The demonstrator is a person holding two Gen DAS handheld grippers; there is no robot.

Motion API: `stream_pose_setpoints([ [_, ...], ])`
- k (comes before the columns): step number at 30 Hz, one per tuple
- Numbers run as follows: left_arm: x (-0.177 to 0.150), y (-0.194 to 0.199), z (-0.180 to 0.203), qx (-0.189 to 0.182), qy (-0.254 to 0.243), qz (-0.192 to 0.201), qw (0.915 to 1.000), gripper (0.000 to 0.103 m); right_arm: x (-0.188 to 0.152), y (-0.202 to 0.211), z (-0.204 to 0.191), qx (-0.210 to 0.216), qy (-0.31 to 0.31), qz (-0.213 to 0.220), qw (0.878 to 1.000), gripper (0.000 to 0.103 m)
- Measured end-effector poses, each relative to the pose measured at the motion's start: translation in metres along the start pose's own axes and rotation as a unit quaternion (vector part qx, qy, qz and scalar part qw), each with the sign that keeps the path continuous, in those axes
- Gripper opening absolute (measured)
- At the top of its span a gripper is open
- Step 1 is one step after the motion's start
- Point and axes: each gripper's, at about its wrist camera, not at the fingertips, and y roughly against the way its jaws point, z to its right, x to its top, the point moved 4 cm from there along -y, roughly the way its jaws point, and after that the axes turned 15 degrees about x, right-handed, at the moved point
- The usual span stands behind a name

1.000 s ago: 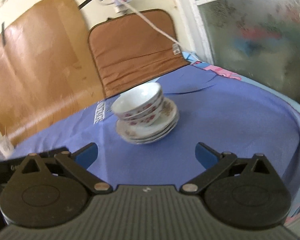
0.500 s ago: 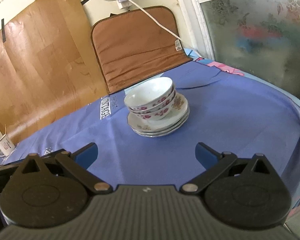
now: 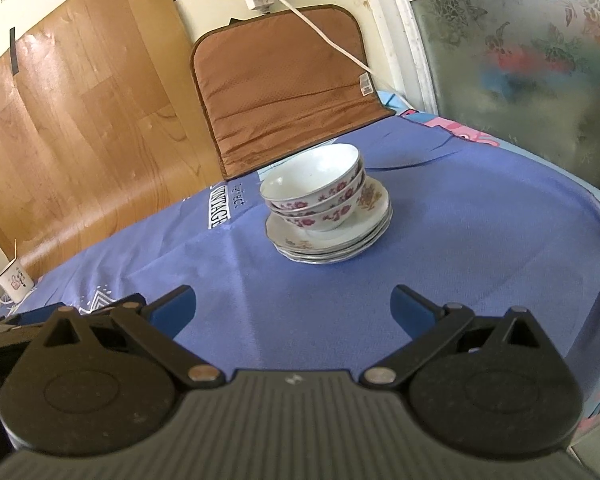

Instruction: Organize plates and bowls

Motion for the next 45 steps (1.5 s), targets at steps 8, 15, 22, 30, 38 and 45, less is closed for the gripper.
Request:
stream_pose_setpoints([
  [8, 0.001, 0.009, -0.001, 0.009, -0.004, 0.015, 0.9998, 0.103, 0.001, -0.002, 0.000, 0.003, -0.001, -0.003, 1.000, 0.103],
  [15, 0.002, 0.009, -0.005, 0.007, 0.000, 0.011, 0.9999, 0.103, 0.001, -0.003, -0.001, 0.004, 0.000, -0.002, 1.000, 0.103],
  [22, 0.001, 0.005, -0.004, 0.009, -0.002, 0.001, 1.0000, 0.103, 0.001, -0.004, -0.001, 0.002, -0.002, 0.003, 1.000, 0.103],
  [30, -0.003, 0.001, 0.001, 0.005, -0.010, -0.008, 0.9999, 0.103, 0.000, -0.005, 0.001, 0.003, -0.012, -0.004, 1.000, 0.103],
  [38, -0.005, -0.001, 0.005, -0.001, -0.017, -0.008, 0.9998, 0.103, -0.001, -0.006, 0.006, -0.001, -0.021, -0.002, 1.000, 0.103],
  [45, -0.006, 0.000, 0.008, -0.019, -0.014, -0.001, 0.9997, 0.103, -0.001, -0.005, 0.009, -0.004, -0.026, 0.002, 1.000, 0.103],
])
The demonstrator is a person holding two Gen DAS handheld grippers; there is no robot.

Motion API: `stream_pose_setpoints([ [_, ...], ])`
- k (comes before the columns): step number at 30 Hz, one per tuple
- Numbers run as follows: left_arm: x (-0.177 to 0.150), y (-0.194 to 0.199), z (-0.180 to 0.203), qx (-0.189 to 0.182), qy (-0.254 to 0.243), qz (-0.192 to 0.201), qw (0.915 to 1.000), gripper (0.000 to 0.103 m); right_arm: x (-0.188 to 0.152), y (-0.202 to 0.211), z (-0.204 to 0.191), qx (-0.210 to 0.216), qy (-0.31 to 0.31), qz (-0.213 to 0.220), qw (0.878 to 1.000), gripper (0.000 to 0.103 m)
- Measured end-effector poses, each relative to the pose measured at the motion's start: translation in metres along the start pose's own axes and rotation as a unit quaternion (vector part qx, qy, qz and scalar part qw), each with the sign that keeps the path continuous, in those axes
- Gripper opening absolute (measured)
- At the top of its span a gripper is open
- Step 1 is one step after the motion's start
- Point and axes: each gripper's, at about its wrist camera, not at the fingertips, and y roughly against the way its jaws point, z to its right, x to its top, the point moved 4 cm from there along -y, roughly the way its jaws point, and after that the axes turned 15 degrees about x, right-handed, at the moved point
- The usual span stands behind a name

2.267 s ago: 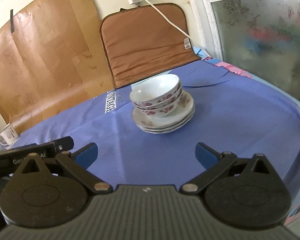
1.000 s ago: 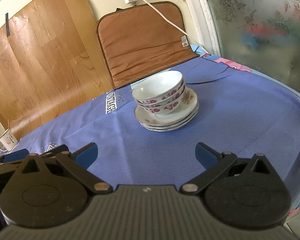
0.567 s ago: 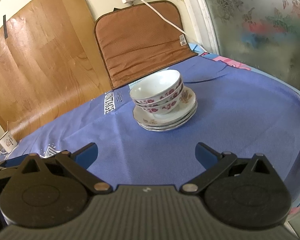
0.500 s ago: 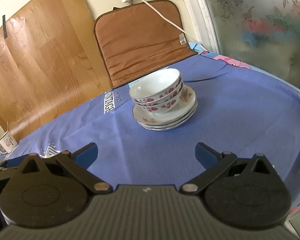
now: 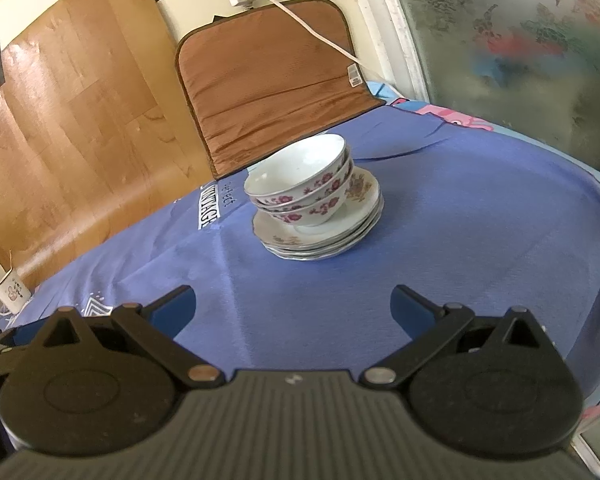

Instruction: Organize plates and bowls

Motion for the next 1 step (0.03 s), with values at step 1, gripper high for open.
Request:
stream_pose_setpoints([
  [1, 0.0000, -0.0012, -0.0001, 0.000, 0.000, -0.002, 1.0000, 0.103, 0.0002, 0.0002, 0.0004, -0.001, -0.001, 0.001, 1.000, 0.103],
])
